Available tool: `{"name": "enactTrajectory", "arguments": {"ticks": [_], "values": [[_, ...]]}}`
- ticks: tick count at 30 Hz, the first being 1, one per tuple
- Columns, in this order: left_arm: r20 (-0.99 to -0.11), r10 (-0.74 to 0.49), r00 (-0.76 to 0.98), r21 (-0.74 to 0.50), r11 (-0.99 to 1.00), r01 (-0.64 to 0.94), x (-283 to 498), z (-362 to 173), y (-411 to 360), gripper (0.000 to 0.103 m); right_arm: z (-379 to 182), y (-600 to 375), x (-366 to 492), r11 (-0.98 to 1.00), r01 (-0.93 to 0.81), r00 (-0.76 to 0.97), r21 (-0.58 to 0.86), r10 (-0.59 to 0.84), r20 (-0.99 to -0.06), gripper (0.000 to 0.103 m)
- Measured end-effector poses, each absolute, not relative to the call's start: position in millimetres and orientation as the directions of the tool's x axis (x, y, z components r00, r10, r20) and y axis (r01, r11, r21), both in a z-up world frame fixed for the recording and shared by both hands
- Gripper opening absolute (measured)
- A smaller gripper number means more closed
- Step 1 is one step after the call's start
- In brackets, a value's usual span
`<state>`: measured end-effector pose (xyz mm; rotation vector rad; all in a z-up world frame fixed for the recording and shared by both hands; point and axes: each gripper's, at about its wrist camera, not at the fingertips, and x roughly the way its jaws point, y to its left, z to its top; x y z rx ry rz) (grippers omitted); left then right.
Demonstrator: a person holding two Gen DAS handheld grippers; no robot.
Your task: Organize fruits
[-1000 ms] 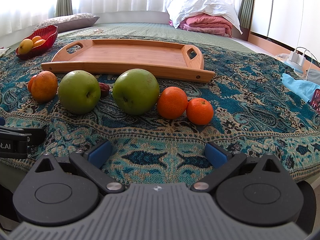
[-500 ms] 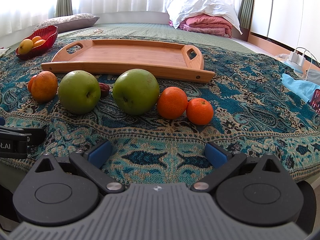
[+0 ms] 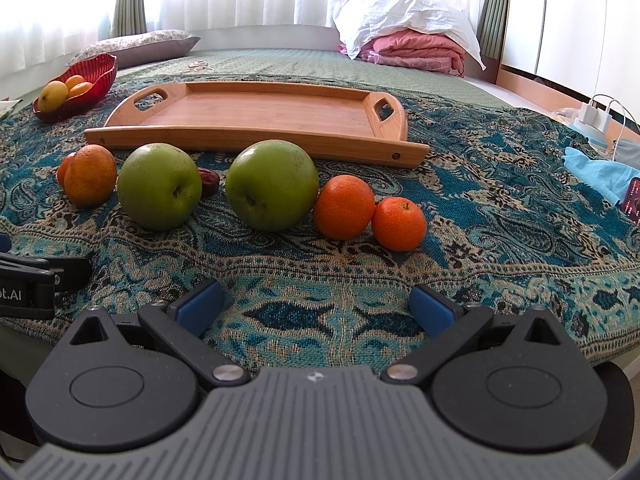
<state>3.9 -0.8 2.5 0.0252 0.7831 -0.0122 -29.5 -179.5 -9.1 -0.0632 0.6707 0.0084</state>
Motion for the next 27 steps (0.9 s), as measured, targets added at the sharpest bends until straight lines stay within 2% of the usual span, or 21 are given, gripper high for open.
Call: {"name": "enactTrajectory", "arguments": {"ticks": [7, 14, 19, 24, 27], "values": [[-0.675, -0.032, 0.737, 0.026, 0.997, 0.067, -2, 2, 3, 0.103, -11, -186, -32, 0.998, -0.046, 0.802, -0.036, 0.016, -0.597, 0.103], [-0.628, -0.01, 0.778, 0.068, 0.995, 0.068, -4, 4, -3, 0.103, -15, -181, -33, 0.998, -0.009, 0.832, -0.058, -0.025, -0.554, 0.103], [-0.569, -0.061, 0.82, 0.016, 0.996, 0.086, -12, 16, -2, 0.103, -4, -182, -34, 0.996, -0.056, 0.844, -0.067, 0.011, -0.537, 0.103], [-0.51, -0.149, 0.847, -0.062, 0.989, 0.137, -10, 33, -2, 0.103, 3, -172, -42, 0.969, -0.134, 0.893, -0.207, 0.027, -0.45, 0.103], [-0.462, -0.195, 0.865, -0.071, 0.98, 0.183, -8, 40, -8, 0.101, 4, -166, -42, 0.94, -0.195, 0.897, -0.281, 0.055, -0.439, 0.103]]}}
